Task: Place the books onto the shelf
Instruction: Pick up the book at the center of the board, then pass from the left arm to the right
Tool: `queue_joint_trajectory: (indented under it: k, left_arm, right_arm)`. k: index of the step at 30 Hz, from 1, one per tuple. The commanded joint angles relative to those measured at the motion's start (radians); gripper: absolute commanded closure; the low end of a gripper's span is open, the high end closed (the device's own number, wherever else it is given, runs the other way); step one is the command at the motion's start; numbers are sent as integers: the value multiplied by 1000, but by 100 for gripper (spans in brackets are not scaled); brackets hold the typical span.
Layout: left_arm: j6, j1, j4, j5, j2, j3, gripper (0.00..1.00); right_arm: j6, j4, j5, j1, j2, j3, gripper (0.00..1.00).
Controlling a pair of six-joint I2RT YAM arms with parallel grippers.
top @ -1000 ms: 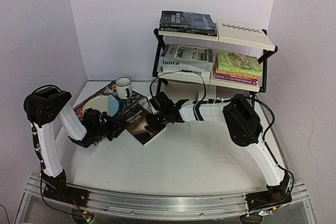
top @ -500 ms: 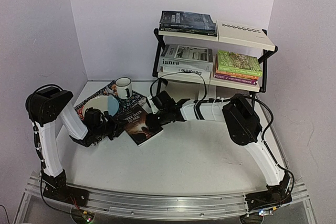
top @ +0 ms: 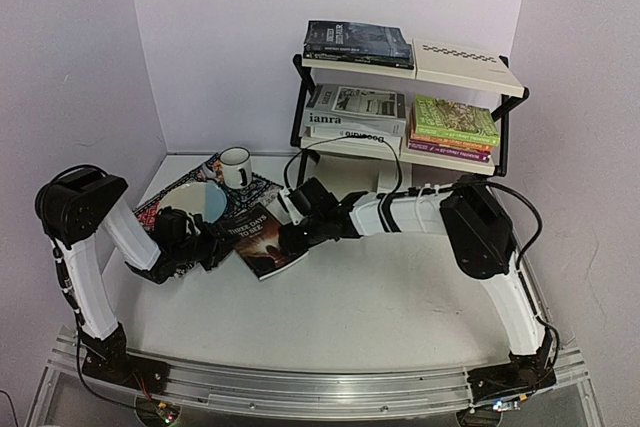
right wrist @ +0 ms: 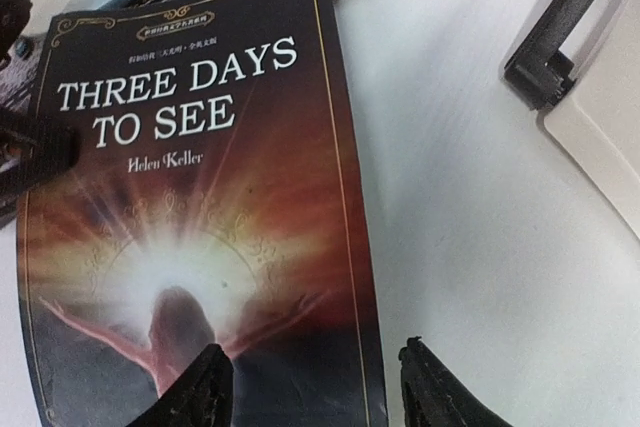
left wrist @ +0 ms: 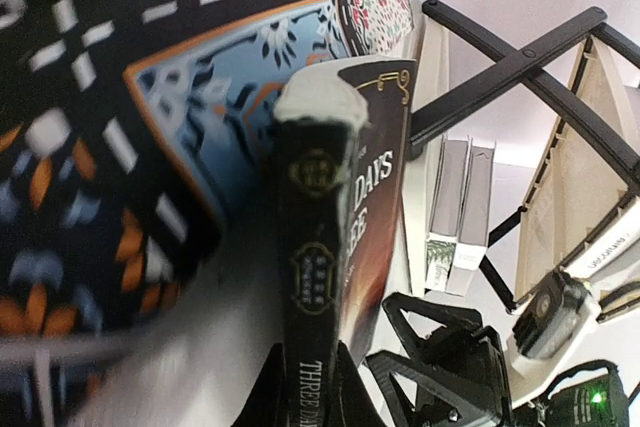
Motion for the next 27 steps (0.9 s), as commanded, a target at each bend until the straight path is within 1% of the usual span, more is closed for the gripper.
queue_joint_trajectory:
  k: [1, 4, 6, 10, 13, 16, 21, 24, 27]
  left_arm:
    - [-46, -6, -7, -19, -181, -83, 100]
    - [-79, -15, -20, -54, -315, -138, 100]
    - [-94, -26, -64, -74, -406, -154, 100]
    - [-80, -67, -263, -147, -595, -119, 100]
    - [-94, -125, -392, -238, -728, -95, 100]
    - [-109, -193, -476, -308, -789, -50, 100]
    - [-128, -278, -559, -383, -821, 14, 100]
    - [-135, -313, -619, -424, -845, 41, 100]
    - [-138, -338, -649, -437, -853, 62, 100]
  right_arm:
    - [-58, -26, 98, 55, -209, -86, 41]
    - [-122, -26, 148, 111, -301, -143, 38]
    - [-167, -31, 190, 159, -345, -170, 36]
    - [-235, -55, 229, 245, -434, -190, 36]
    - [-320, -98, 310, 322, -455, -150, 36]
    - [-391, -160, 399, 398, -445, -75, 36]
    - [-499, -236, 602, 496, -389, 48, 36]
    - [-524, -257, 705, 522, -367, 72, 36]
    - [-536, -258, 745, 526, -362, 62, 36]
